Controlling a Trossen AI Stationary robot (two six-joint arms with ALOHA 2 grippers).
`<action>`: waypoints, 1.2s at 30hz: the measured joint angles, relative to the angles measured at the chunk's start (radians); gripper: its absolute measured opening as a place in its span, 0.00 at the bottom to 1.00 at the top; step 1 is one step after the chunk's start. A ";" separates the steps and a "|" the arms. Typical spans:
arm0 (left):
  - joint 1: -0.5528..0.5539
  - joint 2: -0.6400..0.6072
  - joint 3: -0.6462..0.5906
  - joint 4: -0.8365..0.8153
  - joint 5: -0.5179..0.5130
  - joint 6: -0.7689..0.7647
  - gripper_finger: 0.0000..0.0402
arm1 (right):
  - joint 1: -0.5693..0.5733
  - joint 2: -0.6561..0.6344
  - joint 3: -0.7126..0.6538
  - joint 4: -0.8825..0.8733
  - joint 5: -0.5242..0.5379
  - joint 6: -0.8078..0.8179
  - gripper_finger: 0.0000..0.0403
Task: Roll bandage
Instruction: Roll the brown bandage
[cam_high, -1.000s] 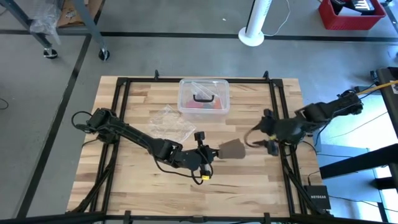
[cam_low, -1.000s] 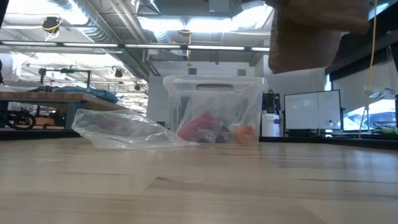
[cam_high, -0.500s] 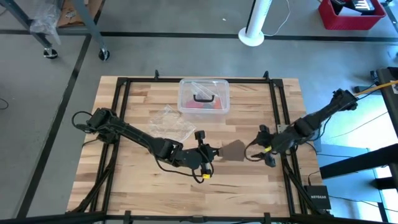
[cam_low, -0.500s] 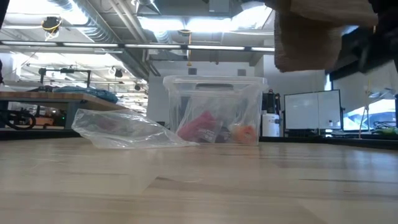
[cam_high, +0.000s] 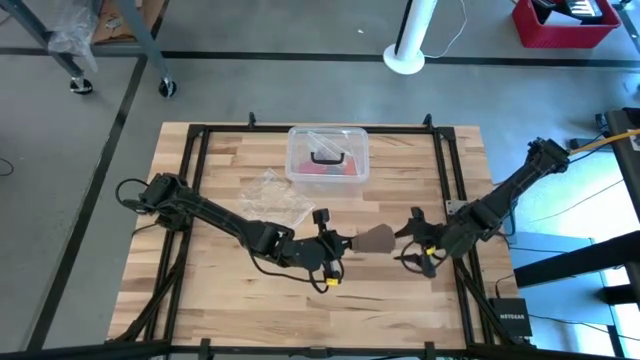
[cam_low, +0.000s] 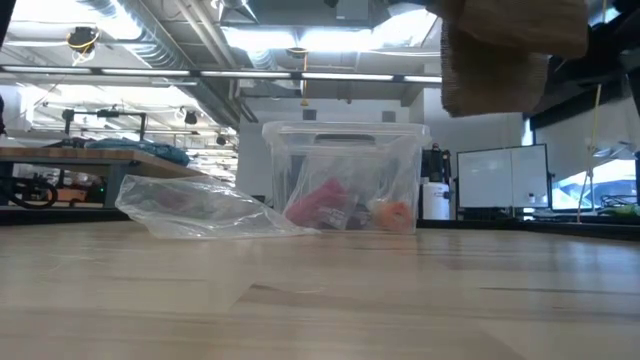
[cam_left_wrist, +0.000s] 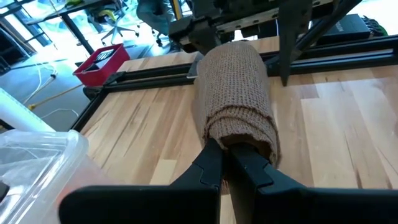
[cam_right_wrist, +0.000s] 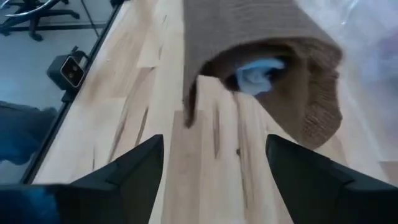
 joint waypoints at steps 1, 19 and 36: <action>0.000 0.000 0.000 0.000 0.000 0.000 0.00 | 0.005 0.002 0.000 -0.001 0.006 0.007 0.70; 0.000 0.000 0.000 0.003 0.000 -0.008 0.00 | 0.008 0.045 0.000 0.146 0.052 -0.040 0.70; 0.000 0.000 0.000 0.004 0.000 -0.003 0.00 | 0.006 0.089 0.000 0.196 0.054 -0.037 0.42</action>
